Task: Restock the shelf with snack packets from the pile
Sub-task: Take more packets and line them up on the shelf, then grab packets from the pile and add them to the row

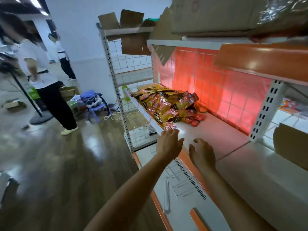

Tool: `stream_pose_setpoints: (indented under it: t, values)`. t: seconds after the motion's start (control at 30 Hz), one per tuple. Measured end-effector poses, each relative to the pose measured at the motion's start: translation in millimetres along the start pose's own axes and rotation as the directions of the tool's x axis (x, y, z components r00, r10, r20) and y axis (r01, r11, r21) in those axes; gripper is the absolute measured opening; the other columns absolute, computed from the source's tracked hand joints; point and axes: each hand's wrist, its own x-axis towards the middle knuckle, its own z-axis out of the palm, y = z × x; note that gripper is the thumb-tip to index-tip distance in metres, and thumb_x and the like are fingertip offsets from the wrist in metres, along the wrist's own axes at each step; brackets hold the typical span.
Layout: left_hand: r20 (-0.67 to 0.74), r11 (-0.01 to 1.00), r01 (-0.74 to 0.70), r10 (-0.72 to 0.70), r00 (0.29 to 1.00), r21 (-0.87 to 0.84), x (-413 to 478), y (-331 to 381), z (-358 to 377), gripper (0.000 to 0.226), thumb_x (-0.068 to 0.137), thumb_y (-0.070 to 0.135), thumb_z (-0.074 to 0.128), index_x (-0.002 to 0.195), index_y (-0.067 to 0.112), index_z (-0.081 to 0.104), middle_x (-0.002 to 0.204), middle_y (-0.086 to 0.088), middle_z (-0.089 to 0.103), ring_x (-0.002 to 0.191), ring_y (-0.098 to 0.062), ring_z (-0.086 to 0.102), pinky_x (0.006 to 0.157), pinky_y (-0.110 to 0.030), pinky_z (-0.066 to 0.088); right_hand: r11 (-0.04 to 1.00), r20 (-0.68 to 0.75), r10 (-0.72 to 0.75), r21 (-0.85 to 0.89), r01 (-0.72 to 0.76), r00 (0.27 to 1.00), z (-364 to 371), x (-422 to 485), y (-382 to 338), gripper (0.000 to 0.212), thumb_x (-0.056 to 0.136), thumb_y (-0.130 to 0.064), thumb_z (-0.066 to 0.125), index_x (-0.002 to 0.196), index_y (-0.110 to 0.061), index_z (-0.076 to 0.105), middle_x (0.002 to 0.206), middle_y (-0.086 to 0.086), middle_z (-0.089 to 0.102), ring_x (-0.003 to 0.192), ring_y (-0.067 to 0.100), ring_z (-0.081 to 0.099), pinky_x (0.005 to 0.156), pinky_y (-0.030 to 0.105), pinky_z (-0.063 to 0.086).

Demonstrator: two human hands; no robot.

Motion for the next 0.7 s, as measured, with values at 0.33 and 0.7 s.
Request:
stream_pose_setpoints:
  t: [0.33, 0.7]
  values:
    - [-0.008, 0.988, 0.157, -0.157, 0.988, 0.015, 82.9, -61.8, 0.9, 0.043, 0.095, 0.039, 0.053, 0.130, 0.014, 0.050, 0.124, -0.011, 0.057, 0.113, -0.030, 0.052, 0.089, -0.042, 0.047, 0.998, 0.097, -0.049, 0.041, 0.045, 0.994, 61.4, 100.3, -40.0, 0.035, 0.088, -0.021, 0.060, 0.121, -0.009, 0.059, 0.122, 0.016, 0.061, 0.114, 0.033, 0.053, 0.093, 0.036, 0.041]
    - [-0.027, 0.984, 0.175, -0.175, 0.984, -0.031, 180.2, -116.4, 22.3, 0.039, 0.093, 0.035, 0.055, 0.123, 0.011, 0.053, 0.124, -0.009, 0.055, 0.116, -0.027, 0.049, 0.092, -0.040, 0.046, 0.999, 0.049, -0.033, 0.044, 0.031, 0.998, 117.4, 185.9, -73.5, 0.035, 0.089, -0.021, 0.059, 0.121, -0.007, 0.057, 0.119, 0.017, 0.060, 0.115, 0.034, 0.051, 0.094, 0.039, 0.040]
